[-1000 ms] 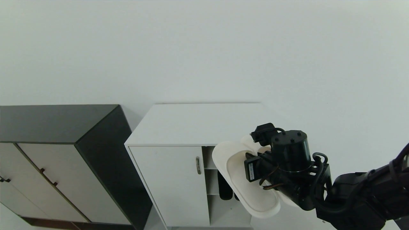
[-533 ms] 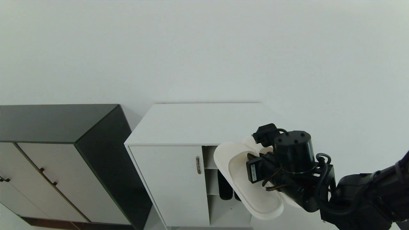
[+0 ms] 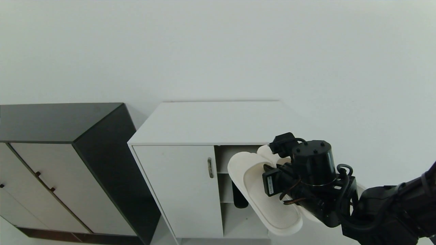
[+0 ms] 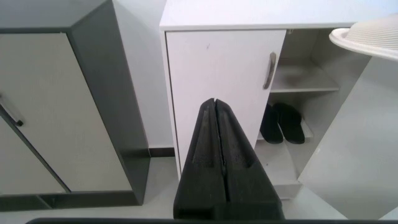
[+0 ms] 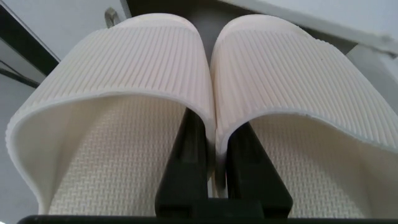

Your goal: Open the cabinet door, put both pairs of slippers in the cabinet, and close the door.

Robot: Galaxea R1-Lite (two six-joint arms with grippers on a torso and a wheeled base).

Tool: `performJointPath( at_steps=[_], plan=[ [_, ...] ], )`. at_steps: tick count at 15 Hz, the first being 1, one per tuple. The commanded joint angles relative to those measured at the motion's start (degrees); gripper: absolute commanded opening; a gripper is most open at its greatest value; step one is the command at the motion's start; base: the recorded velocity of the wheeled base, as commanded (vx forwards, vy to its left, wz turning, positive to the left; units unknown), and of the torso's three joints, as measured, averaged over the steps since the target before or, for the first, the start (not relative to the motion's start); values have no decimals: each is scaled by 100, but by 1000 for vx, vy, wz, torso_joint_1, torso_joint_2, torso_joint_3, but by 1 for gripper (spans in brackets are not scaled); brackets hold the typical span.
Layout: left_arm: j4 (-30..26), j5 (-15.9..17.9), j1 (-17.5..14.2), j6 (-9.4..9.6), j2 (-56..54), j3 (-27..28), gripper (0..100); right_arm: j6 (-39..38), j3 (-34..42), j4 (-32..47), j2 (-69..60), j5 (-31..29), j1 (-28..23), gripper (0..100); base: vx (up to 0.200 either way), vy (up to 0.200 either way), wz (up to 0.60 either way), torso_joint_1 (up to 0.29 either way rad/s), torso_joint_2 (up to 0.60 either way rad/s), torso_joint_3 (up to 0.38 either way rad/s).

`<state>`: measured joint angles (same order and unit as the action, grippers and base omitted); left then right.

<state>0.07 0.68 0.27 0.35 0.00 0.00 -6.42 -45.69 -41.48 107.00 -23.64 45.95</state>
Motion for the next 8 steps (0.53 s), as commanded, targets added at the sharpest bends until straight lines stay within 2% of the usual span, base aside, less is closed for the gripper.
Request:
performJointPath(
  at_steps=[1, 8],
  plan=[
    [1, 2, 0, 0, 0, 0, 0, 1, 8, 0, -12, -1, 2, 0, 0, 0, 0, -227, 515, 286],
    [1, 2, 0, 0, 9, 0, 0, 1, 16, 0, 5, -1, 11, 0, 0, 0, 0, -229, 549, 310]
  ],
)
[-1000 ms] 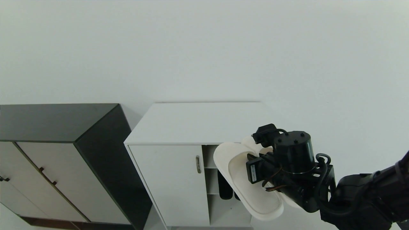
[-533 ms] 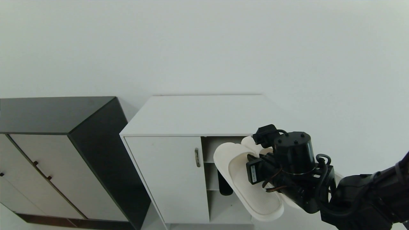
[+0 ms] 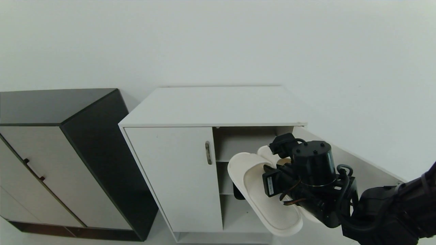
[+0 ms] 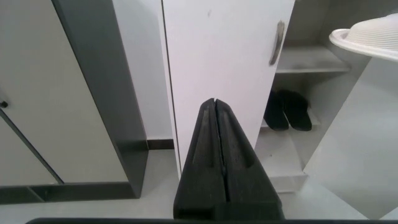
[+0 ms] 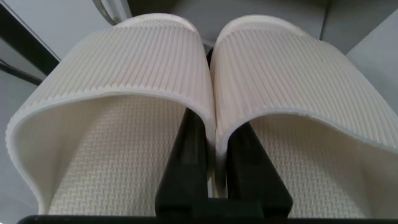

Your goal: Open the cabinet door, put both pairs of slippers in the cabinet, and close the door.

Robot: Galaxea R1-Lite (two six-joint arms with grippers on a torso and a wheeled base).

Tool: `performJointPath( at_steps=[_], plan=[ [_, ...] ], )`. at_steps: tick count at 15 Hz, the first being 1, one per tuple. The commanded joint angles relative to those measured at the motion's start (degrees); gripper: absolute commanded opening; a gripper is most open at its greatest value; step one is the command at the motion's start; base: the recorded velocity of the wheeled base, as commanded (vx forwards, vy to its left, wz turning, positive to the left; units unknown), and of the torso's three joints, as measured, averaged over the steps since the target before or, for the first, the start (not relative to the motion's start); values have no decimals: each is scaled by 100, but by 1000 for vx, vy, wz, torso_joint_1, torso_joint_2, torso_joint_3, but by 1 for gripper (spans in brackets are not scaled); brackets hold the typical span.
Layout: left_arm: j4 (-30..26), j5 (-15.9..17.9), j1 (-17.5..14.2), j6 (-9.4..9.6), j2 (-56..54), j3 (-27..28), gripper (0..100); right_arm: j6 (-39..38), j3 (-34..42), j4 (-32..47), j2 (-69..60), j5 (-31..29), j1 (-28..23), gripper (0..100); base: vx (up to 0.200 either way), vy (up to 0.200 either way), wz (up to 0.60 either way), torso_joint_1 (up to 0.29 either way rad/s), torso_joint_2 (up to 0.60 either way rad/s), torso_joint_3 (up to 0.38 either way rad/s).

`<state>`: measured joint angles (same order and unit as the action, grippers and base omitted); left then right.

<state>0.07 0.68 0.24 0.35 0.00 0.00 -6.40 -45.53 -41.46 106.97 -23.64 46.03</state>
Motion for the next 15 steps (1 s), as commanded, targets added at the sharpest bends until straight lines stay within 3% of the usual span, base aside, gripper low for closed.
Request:
performJointPath(
  at_steps=[1, 15],
  plan=[
    [1, 2, 2, 0, 0, 0, 0, -2, 0, -2, 8, -1, 2, 0, 0, 0, 0, -207, 525, 310],
    [1, 2, 2, 0, 0, 0, 0, 7, 80, -117, 61, -1, 20, 0, 0, 0, 0, -162, 486, 325]
  ],
)
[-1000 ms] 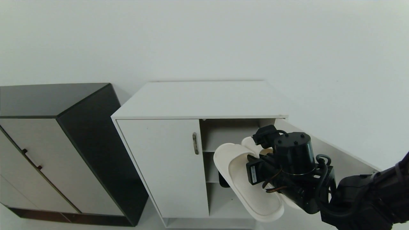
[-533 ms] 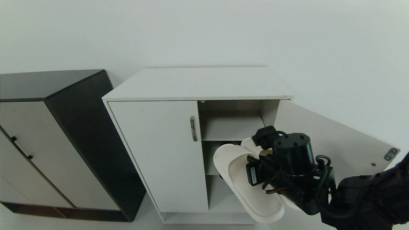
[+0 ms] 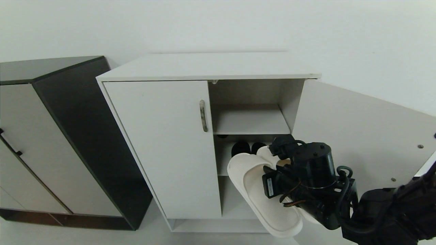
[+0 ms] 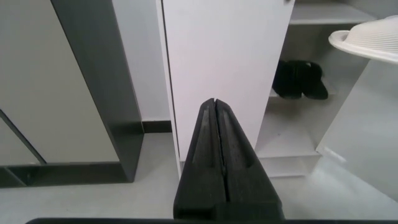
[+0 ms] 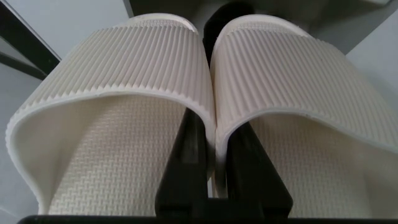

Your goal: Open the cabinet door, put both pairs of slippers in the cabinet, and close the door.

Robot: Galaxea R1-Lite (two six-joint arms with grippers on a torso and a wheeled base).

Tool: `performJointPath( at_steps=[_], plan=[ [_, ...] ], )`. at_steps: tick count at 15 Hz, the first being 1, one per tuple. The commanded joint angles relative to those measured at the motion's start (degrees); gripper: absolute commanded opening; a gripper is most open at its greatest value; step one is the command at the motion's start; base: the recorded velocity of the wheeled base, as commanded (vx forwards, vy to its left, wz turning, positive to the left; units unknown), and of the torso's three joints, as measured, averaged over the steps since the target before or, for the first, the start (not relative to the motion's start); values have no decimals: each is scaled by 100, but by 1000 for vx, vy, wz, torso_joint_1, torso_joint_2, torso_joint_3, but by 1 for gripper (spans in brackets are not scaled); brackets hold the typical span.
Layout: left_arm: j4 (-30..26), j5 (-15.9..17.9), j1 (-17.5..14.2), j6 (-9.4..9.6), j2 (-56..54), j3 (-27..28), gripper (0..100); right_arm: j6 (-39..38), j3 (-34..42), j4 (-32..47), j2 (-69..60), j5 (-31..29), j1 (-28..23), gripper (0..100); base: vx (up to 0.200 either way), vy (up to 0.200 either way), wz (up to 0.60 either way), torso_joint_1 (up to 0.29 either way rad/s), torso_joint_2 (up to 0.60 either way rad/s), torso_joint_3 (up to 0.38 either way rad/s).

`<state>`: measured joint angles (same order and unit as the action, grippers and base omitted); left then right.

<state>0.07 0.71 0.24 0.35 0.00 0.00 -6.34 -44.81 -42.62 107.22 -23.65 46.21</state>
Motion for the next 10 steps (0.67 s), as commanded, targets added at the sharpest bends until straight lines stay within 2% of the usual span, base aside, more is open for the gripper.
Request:
performJointPath(
  at_steps=[1, 7, 10],
  plan=[
    [1, 0, 2, 0, 0, 0, 0, 1, 16, -36, 54, 1, 2, 0, 0, 0, 0, -110, 461, 359],
    [1, 0, 2, 0, 9, 0, 0, 10, 43, -62, 80, 1, 19, 0, 0, 0, 0, -54, 428, 370],
    [1, 0, 2, 0, 0, 0, 0, 1, 52, -62, 98, 1, 19, 0, 0, 0, 0, -1, 126, 113]
  ],
)
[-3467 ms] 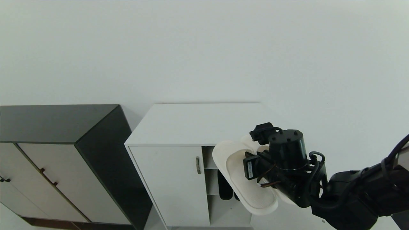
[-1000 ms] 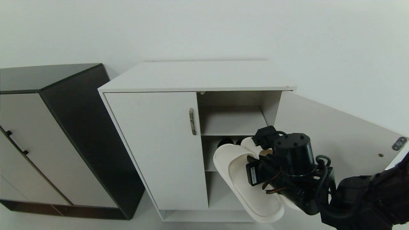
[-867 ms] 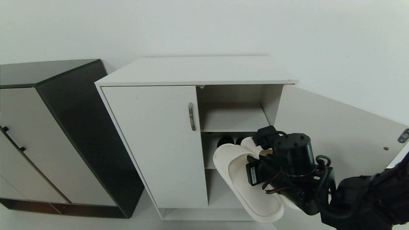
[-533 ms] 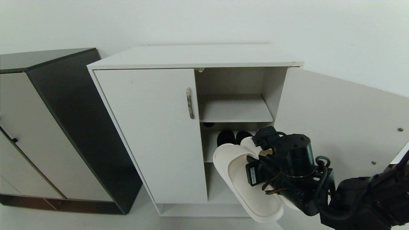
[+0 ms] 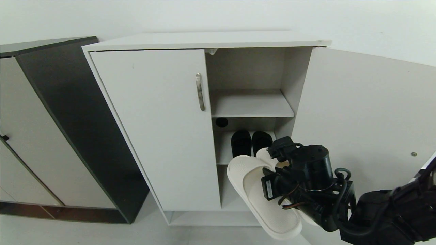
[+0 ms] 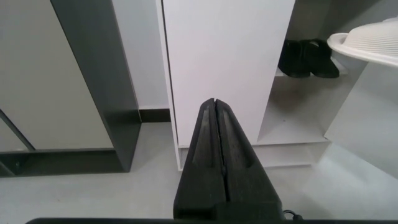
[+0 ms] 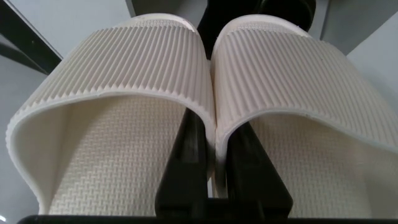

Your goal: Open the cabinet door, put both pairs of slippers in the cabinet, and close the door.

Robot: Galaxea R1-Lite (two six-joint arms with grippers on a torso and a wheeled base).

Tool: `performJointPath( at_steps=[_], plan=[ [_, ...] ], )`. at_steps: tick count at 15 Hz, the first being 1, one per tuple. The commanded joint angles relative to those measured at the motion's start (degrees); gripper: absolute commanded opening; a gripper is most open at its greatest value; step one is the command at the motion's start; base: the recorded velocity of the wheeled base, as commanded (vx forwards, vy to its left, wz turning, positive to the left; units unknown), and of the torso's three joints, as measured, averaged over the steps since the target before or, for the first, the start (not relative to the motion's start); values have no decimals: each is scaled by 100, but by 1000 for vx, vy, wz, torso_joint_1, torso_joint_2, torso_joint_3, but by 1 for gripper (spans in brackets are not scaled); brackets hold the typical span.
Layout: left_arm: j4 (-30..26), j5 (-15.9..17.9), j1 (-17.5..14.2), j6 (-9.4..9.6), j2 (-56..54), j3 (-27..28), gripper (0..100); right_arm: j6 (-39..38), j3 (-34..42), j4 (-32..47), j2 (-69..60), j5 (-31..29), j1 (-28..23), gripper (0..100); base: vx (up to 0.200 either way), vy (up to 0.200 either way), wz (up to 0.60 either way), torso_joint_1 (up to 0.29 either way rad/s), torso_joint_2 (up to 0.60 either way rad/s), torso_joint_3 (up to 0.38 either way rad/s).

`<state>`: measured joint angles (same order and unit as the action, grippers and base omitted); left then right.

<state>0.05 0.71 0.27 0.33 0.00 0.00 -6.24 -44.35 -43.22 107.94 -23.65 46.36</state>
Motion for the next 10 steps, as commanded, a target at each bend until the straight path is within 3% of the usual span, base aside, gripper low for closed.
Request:
performJointPath(
  at_steps=[1, 4, 7, 8, 10],
  plan=[
    [4, 0, 0, 2, 9, 0, 0, 0, 5, -3, 26, 1, 5, 0, 0, 0, 0, 0, 0, 0],
    [4, 0, 0, 2, 0, 0, 0, 150, -12, -178, 131, -8, 5, 0, 0, 0, 0, 0, 0, 0],
    [4, 8, 0, 11, 0, 0, 0, 299, -505, -750, 483, -606, 224, 0, 0, 0, 0, 0, 0, 0],
    [4, 8, 0, 11, 9, 0, 0, 273, -909, -504, 615, -1133, 268, 0, 0, 0, 0, 0, 0, 0],
    [4, 8, 0, 11, 0, 0, 0, 246, -1656, 120, 579, -1467, 409, 0, 0, 0, 0, 0, 0, 0]
  ],
)
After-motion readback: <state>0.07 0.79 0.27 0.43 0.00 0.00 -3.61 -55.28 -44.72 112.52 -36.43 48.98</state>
